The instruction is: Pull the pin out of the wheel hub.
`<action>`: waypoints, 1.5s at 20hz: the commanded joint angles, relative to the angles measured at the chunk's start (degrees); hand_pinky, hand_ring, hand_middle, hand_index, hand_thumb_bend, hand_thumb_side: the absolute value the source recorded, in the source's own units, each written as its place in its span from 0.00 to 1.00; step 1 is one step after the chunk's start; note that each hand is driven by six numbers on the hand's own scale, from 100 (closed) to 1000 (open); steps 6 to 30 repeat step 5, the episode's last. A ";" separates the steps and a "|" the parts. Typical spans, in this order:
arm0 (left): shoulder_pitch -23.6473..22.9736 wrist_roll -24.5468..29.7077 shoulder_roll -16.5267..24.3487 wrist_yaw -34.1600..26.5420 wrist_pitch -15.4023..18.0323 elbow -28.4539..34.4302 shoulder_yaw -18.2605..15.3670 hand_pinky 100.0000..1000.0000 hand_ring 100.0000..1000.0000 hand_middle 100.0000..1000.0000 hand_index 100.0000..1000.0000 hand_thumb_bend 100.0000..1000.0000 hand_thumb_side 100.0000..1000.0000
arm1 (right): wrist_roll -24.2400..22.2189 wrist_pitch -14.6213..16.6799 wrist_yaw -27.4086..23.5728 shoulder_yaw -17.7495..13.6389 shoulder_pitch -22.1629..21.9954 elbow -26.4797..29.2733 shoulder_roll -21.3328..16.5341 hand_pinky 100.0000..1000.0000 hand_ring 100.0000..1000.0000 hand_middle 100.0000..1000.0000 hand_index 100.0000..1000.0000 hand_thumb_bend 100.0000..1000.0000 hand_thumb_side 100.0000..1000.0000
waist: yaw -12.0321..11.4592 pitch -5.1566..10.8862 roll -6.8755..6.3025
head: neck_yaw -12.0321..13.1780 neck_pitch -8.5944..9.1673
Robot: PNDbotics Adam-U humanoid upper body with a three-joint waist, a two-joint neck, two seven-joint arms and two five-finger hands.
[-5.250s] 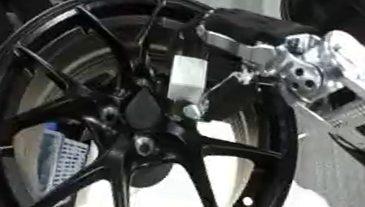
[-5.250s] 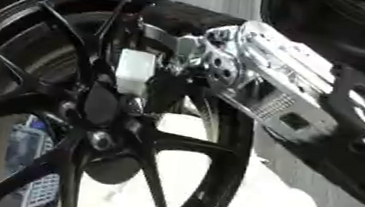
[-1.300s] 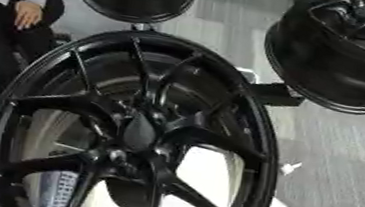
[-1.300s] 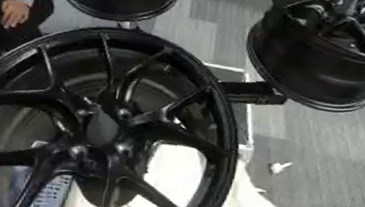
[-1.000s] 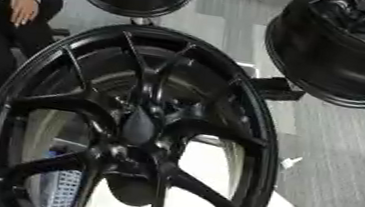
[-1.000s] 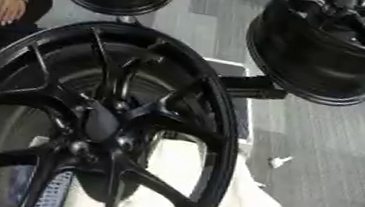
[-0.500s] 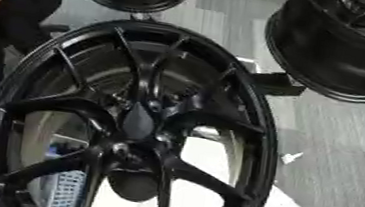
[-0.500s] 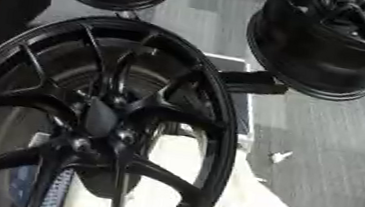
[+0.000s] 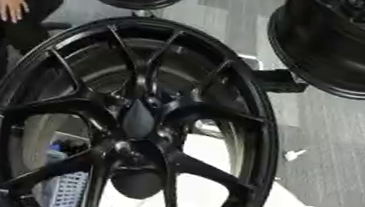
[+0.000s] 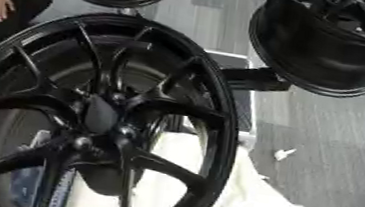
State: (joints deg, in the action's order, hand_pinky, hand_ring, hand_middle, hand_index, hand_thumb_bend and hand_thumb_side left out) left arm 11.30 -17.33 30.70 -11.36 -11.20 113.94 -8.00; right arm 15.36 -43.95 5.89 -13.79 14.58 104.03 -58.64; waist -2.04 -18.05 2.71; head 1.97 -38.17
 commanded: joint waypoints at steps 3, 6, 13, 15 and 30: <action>1.23 0.27 1.03 -0.38 0.19 0.65 -0.13 0.88 0.73 0.56 0.71 0.00 0.51 | 2.60 2.69 -0.22 4.21 0.94 9.65 0.77 0.76 0.67 0.50 0.74 0.00 0.22 | -0.33 0.59 -0.55 | -0.84 0.54; 1.56 0.38 0.73 -0.53 0.15 0.65 -0.01 0.88 0.73 0.55 0.72 0.00 0.51 | 0.86 6.29 1.36 6.23 2.70 10.34 2.83 0.76 0.68 0.51 0.74 0.00 0.23 | -0.60 0.52 -0.80 | -1.18 0.56; 1.56 0.38 0.73 -0.53 0.15 0.65 -0.01 0.88 0.73 0.55 0.72 0.00 0.51 | 0.86 6.29 1.36 6.23 2.70 10.34 2.83 0.76 0.68 0.51 0.74 0.00 0.23 | -0.60 0.52 -0.80 | -1.18 0.56; 1.56 0.38 0.73 -0.53 0.15 0.65 -0.01 0.88 0.73 0.55 0.72 0.00 0.51 | 0.86 6.29 1.36 6.23 2.70 10.34 2.83 0.76 0.68 0.51 0.74 0.00 0.23 | -0.60 0.52 -0.80 | -1.18 0.56; 1.56 0.38 0.73 -0.53 0.15 0.65 -0.01 0.88 0.73 0.55 0.72 0.00 0.51 | 0.86 6.29 1.36 6.23 2.70 10.34 2.83 0.76 0.68 0.51 0.74 0.00 0.23 | -0.60 0.52 -0.80 | -1.18 0.56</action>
